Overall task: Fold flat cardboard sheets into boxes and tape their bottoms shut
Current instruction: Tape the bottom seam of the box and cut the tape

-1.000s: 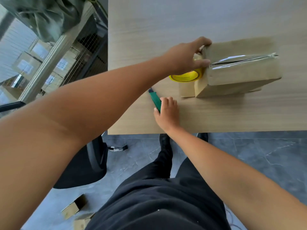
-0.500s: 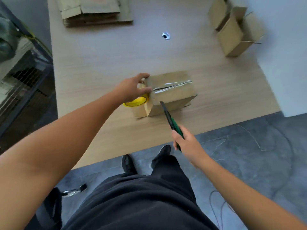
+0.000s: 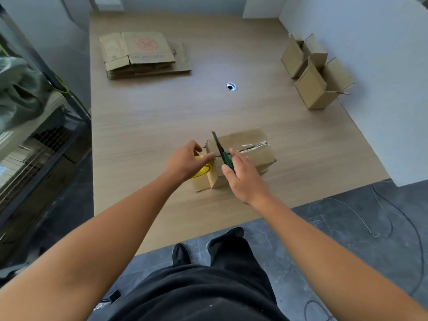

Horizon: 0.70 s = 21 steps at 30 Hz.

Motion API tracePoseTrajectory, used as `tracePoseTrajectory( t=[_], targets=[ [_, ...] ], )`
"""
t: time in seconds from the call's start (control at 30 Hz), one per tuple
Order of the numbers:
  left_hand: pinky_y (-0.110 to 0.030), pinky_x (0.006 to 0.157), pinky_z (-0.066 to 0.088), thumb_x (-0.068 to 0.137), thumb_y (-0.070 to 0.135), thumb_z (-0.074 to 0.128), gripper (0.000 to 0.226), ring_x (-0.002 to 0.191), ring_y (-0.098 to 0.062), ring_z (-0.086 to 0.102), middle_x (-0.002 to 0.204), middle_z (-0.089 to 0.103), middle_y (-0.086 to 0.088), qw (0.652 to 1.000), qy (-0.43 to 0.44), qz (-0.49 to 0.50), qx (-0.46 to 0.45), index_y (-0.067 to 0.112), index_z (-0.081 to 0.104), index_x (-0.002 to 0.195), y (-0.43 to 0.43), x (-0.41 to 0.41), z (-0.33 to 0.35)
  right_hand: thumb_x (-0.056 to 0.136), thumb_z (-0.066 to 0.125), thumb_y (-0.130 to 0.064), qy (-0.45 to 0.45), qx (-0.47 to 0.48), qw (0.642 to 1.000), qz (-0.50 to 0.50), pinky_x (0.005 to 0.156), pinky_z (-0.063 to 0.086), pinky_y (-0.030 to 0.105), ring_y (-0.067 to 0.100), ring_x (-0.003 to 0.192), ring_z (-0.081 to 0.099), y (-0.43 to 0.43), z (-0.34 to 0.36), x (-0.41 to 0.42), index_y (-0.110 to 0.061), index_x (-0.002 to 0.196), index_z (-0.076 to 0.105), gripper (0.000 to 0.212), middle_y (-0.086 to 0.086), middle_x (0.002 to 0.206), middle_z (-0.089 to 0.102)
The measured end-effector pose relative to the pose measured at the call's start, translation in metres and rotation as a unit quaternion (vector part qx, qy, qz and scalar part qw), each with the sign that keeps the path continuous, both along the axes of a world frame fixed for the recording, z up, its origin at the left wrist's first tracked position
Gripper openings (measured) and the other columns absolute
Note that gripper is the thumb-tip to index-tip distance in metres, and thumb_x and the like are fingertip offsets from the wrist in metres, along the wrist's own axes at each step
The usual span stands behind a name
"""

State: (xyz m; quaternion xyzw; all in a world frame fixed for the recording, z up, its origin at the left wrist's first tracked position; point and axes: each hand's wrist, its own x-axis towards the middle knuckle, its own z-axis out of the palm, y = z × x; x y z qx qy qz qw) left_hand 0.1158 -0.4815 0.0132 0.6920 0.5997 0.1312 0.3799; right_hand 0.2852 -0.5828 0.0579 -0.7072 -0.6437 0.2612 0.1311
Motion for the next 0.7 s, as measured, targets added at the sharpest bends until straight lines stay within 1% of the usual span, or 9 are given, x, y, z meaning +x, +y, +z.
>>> tracePoseTrajectory(
  t=[0.07,0.13,0.2,0.23,0.33,0.43,0.5,0.6,0.7],
  targets=[
    [-0.040,0.075,0.057,0.083,0.065,0.059,0.044,0.090,-0.020,0.066,0.097,0.068,0.006,0.995,-0.088,-0.003,-0.054,0.026,0.060,0.105,-0.004,-0.012,-0.005,0.108,0.035,-0.037,-0.040,-0.001,0.999,0.013,0.126,0.000,0.037,0.018,0.155,0.008,0.004,-0.007,-0.003,-0.001,0.146,0.043,0.053,0.009,0.167,0.019],
    [-0.036,0.066,0.057,0.088,0.050,0.060,0.033,0.086,-0.020,0.066,0.095,0.068,0.000,0.973,-0.203,-0.011,-0.105,0.023,0.061,0.108,-0.010,-0.026,-0.007,0.108,0.033,-0.037,-0.059,-0.009,0.998,0.007,0.126,-0.001,0.042,0.019,0.155,0.007,0.007,-0.011,-0.006,0.000,0.149,0.039,0.056,0.010,0.167,0.017],
    [-0.027,0.062,0.052,0.093,0.039,0.061,0.029,0.078,-0.016,0.060,0.091,0.063,-0.005,0.962,-0.256,-0.022,-0.093,0.018,0.062,0.113,-0.015,-0.037,-0.005,0.108,0.031,-0.037,-0.050,-0.024,0.998,-0.002,0.126,-0.003,0.042,0.019,0.155,0.006,0.011,-0.011,-0.007,0.000,0.155,0.029,0.060,0.010,0.167,0.016],
    [-0.027,0.061,0.052,0.096,0.035,0.062,0.026,0.073,-0.015,0.059,0.086,0.061,-0.006,0.962,-0.259,-0.025,-0.078,0.017,0.062,0.114,-0.016,-0.040,-0.003,0.109,0.030,-0.037,-0.044,-0.031,0.999,-0.005,0.126,-0.004,0.042,0.019,0.155,0.005,0.013,-0.010,-0.007,0.000,0.156,0.025,0.061,0.010,0.167,0.016],
    [-0.041,0.066,0.058,0.095,0.035,0.066,0.027,0.062,-0.015,0.060,0.082,0.059,-0.002,0.980,-0.186,-0.032,-0.057,0.020,0.061,0.117,-0.012,-0.042,0.001,0.109,0.028,-0.037,-0.058,-0.051,0.997,0.014,0.125,-0.005,0.043,0.020,0.156,0.003,0.016,-0.008,-0.006,0.002,0.155,0.025,0.060,0.011,0.167,0.013],
    [-0.034,0.075,0.053,0.090,0.049,0.069,0.037,0.075,-0.017,0.059,0.100,0.063,0.003,0.995,0.007,-0.075,-0.059,0.024,0.065,0.117,-0.004,-0.047,0.000,0.109,0.026,-0.036,-0.071,-0.086,0.993,0.028,0.125,-0.006,0.046,0.021,0.156,-0.001,0.020,-0.005,-0.006,0.002,0.151,0.035,0.057,0.011,0.168,0.008],
    [-0.029,0.070,0.047,0.090,0.049,0.068,0.033,0.079,-0.019,0.065,0.100,0.067,0.005,0.993,0.004,-0.083,-0.079,0.024,0.070,0.111,-0.001,-0.049,0.001,0.109,0.026,-0.036,-0.077,-0.115,0.989,0.045,0.124,-0.008,0.049,0.023,0.156,-0.005,0.023,0.000,-0.006,0.000,0.142,0.048,0.054,0.012,0.168,0.003],
    [-0.028,0.067,0.040,0.094,0.042,0.065,0.024,0.061,-0.005,0.053,0.082,0.062,0.007,0.994,0.021,-0.096,-0.054,0.021,0.072,0.101,-0.001,-0.042,0.007,0.109,0.026,-0.038,-0.086,-0.174,0.977,0.083,0.122,-0.012,0.053,0.028,0.154,-0.016,0.027,0.012,-0.006,-0.006,0.121,0.065,0.051,0.012,0.167,-0.010],
    [-0.030,0.064,0.047,0.094,0.039,0.066,0.022,0.059,-0.013,0.054,0.077,0.062,0.004,0.995,0.013,-0.072,-0.061,0.018,0.071,0.096,-0.004,-0.039,0.009,0.108,0.025,-0.038,-0.126,-0.200,0.966,0.101,0.122,-0.013,0.055,0.031,0.152,-0.021,0.028,0.016,-0.011,-0.006,0.132,0.061,0.054,0.014,0.166,-0.018]
  ],
)
